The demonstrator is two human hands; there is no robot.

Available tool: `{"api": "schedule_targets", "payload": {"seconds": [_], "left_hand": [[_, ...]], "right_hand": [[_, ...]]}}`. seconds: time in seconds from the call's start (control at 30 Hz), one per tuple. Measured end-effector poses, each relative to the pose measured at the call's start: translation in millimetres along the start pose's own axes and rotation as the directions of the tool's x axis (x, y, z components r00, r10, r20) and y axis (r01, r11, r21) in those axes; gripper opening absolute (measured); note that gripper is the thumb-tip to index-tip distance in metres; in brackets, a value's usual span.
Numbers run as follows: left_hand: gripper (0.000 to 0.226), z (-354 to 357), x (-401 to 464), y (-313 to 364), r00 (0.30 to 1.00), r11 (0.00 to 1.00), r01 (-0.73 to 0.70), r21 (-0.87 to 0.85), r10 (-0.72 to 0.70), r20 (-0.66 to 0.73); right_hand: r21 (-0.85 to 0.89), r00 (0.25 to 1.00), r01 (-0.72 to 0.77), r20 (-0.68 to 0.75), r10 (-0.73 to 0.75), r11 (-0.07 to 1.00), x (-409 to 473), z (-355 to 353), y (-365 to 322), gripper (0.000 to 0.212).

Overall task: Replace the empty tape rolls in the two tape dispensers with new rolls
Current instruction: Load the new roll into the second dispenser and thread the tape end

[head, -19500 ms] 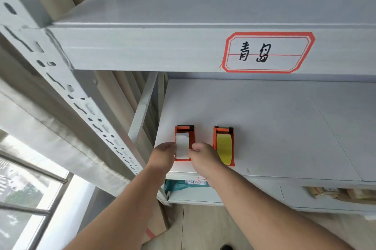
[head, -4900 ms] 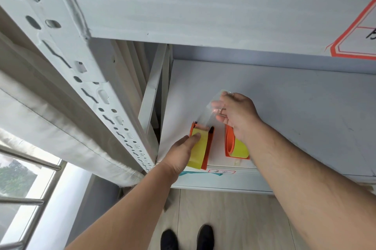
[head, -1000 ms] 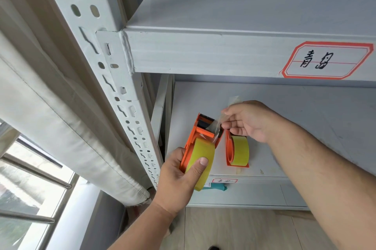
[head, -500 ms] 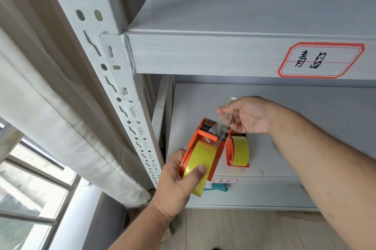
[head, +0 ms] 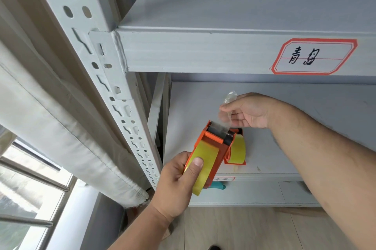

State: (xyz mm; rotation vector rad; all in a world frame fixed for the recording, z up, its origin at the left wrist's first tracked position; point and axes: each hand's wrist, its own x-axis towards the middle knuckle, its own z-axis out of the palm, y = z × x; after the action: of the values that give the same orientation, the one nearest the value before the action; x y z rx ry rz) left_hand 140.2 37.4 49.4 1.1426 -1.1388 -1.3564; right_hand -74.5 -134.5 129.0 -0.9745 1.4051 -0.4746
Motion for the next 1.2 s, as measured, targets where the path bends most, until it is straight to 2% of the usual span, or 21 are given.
{"api": "schedule_targets", "payload": {"seconds": [0.1,0.2,0.33,0.4,0.47,0.57,0.63,0.7,0.87,1.0,1.07,1.13,1.2], "left_hand": [[0.044,0,2,0,0.999,1.0,-0.005,0.013,0.006,-0.054],[0.045,-1,5,-2,0.998,0.999,-0.02,0.03,0.022,-0.057],[0.065,1,5,-1,0.998,0.999,-0.04,-0.009,0.039,-0.052],[0.06,2,4,0,0.999,0.998,-0.031,-0.052,0.029,-0.044],[0.043,1,4,0,1.0,0.995,-0.023,-0.099,0.021,-0.017],[0.024,-2,2,-2,0.999,0.991,-0.01,-0.133,0.017,0.048],[0.031,-4,0,-3,0.998,0.989,0.001,-0.147,0.009,0.064],[0.038,-1,-2,-3,0.997,0.991,-0.011,-0.131,0.021,0.072],[0.022,5,-8,-1,0.995,0.996,-0.081,-0.032,0.083,0.061],[0.044,11,-14,4,0.995,0.996,-0.09,-0.005,0.091,0.047],[0.048,13,-17,7,0.995,0.996,-0.089,-0.007,0.089,0.044],[0.044,14,-20,7,0.995,0.996,-0.093,0.007,0.093,0.037],[0.031,14,-24,9,0.994,0.995,-0.105,0.0,0.104,0.039]], "right_hand": [[-0.002,1.0,-0.026,0.004,0.026,1.0,-4,-1,-4,0.002],[0.081,0.999,-0.035,0.034,0.032,0.996,-5,-4,-6,0.003],[0.151,0.996,-0.026,0.09,0.013,0.988,-6,-6,-6,0.01],[0.189,0.995,-0.03,0.102,0.011,0.981,-6,-7,-4,0.015],[0.243,0.995,-0.048,0.098,0.025,0.969,-3,-9,-2,0.024],[0.187,1.0,-0.024,0.022,0.02,0.982,4,-10,-1,0.02],[0.122,0.999,0.021,-0.052,-0.015,0.992,11,-10,0,0.018],[0.129,0.995,0.05,-0.093,-0.038,0.99,19,-10,1,0.021],[0.167,0.982,0.09,-0.182,-0.059,0.982,31,-5,0,0.019],[0.184,0.965,0.116,-0.256,-0.067,0.976,40,-7,-2,0.017],[0.189,0.961,0.123,-0.267,-0.069,0.974,44,-5,0,0.017],[0.217,0.954,0.128,-0.293,-0.06,0.968,48,-2,1,0.016],[0.255,0.944,0.127,-0.328,-0.038,0.959,52,-2,3,0.015]]}}
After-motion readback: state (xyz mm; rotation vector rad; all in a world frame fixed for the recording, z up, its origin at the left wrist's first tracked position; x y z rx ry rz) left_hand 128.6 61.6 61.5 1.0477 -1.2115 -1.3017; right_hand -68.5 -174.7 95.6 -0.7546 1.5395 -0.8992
